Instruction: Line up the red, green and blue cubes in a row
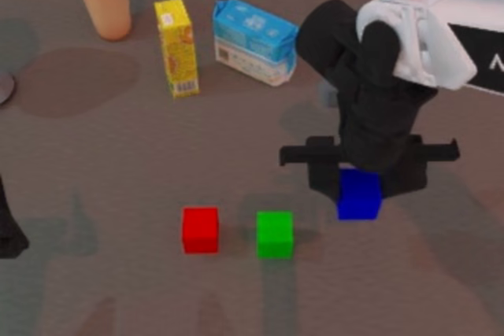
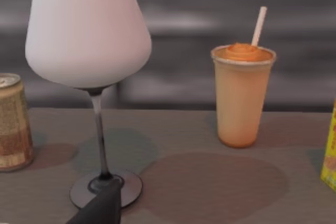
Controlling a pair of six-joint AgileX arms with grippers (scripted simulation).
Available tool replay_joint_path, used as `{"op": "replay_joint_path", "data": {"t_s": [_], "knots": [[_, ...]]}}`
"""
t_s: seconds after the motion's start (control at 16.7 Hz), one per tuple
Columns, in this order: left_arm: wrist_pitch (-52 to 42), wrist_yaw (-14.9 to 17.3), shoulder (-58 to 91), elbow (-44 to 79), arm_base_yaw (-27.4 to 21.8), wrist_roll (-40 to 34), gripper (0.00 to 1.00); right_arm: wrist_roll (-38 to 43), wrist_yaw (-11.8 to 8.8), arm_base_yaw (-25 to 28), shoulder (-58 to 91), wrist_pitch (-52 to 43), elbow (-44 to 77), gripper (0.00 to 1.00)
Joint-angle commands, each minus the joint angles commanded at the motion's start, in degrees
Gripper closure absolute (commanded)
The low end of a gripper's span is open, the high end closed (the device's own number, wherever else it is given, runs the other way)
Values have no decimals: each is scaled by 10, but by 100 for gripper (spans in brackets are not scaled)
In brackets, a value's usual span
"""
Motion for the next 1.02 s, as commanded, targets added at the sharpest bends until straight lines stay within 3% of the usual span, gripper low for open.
{"op": "replay_joint_path", "data": {"t_s": [0.66,0.9,1.02], "knots": [[0,0,0,0,0,0,0,3,0,2,48,142,-93,100],[0,0,0,0,0,0,0,3,0,2,50,147,-97,100],[0,0,0,0,0,0,0,3,0,2,50,147,-97,85]]}}
